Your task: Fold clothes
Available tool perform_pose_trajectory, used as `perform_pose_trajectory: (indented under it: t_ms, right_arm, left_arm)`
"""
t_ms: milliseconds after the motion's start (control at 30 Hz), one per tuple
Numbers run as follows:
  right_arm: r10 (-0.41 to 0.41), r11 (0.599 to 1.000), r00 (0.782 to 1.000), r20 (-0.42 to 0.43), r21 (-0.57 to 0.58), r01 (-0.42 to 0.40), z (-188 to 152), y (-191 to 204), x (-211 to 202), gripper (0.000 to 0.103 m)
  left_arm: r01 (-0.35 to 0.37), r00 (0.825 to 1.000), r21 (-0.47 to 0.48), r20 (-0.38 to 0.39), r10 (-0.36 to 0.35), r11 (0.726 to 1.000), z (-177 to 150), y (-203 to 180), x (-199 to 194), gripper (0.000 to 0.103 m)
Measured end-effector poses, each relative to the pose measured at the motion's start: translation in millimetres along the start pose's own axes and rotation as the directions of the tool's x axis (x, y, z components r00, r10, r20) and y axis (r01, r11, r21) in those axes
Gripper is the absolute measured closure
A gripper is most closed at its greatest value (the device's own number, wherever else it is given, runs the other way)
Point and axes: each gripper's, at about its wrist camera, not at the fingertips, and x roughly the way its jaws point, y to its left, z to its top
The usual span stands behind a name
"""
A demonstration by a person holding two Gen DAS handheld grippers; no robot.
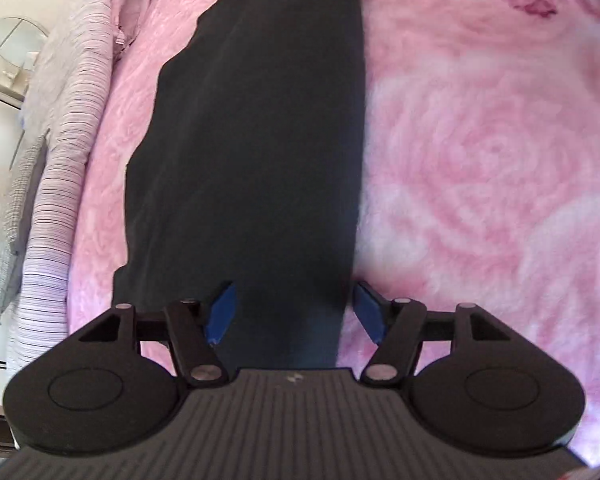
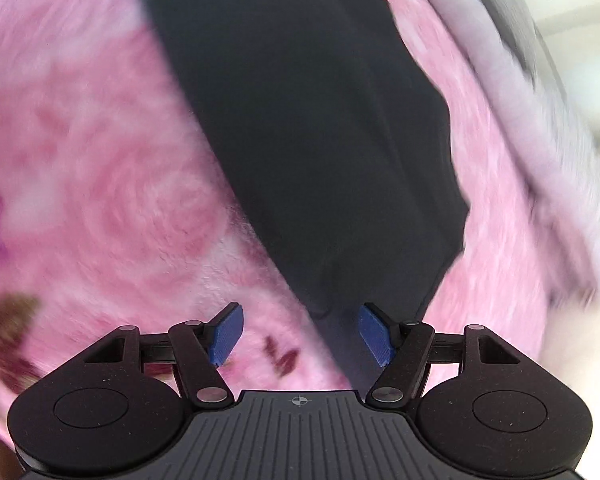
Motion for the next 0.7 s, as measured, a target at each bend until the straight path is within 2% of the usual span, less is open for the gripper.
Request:
perform_pose_trajectory:
  t_ms: [33, 100, 167, 233, 267, 300, 333, 367, 467, 633, 700]
  right_arm:
    - [-0.031, 0.999, 0.999, 0.027, -0.030, 0.031, -4, 2, 1, 0.037]
    - [-0.101, 0.991, 0.992, 0.075, -0.085, 0.107, -3, 4, 8, 0.037]
    - [-0.164, 0.974, 0.980, 0.117, -0.140, 0.180, -3, 4, 15, 0.037]
    - [-0.174, 0.965, 0.975, 0.136, -0.175, 0.196, -7, 4, 26, 0.037]
    - [-0.175, 0.960, 0.972, 0.155, -0.191, 0.203, -11, 4, 30, 0.037]
    - [-0.167, 0.960, 0.973, 0.160, -0.199, 0.197, -15, 2, 32, 0.050]
    - [-0.153, 0.962, 0.976, 0.157, -0.202, 0.183, -18, 0, 33, 0.066]
    - [-0.140, 0.966, 0.980, 0.142, -0.195, 0.167, -22, -3, 34, 0.088]
    - [-0.112, 0.980, 0.987, 0.118, -0.152, 0.129, -38, -15, 32, 0.096]
    - [-0.099, 0.988, 0.990, 0.102, -0.107, 0.110, -68, -29, 5, 0.098]
    - [-0.097, 0.990, 0.991, 0.090, -0.093, 0.106, -80, -32, -8, 0.098]
  left_arm:
    - [-0.024, 1.000, 0.006, -0.012, 0.024, 1.000, 0, 0, 4, 0.044]
    - [-0.058, 0.997, 0.023, -0.058, 0.059, 0.998, -1, 2, 13, 0.066]
    - [-0.073, 0.992, 0.028, -0.103, 0.076, 0.997, -3, 5, 22, 0.073]
    - [-0.062, 0.991, 0.037, -0.119, 0.066, 0.997, -2, 4, 29, 0.082]
    - [-0.055, 0.990, 0.049, -0.127, 0.061, 0.997, 0, 3, 32, 0.089]
    - [-0.049, 0.989, 0.051, -0.137, 0.056, 0.997, 4, 3, 33, 0.092]
    - [-0.044, 0.988, 0.050, -0.146, 0.051, 0.998, 7, 3, 34, 0.093]
    - [-0.041, 0.987, 0.036, -0.152, 0.046, 0.999, 9, 5, 33, 0.094]
    - [-0.038, 0.986, 0.016, -0.159, 0.040, 0.999, 15, 9, 22, 0.096]
    - [-0.011, 0.993, -0.016, -0.117, 0.009, 1.000, 36, 1, -28, 0.097]
    - [0.025, 0.995, -0.034, -0.091, -0.028, 0.999, 50, -11, -53, 0.097]
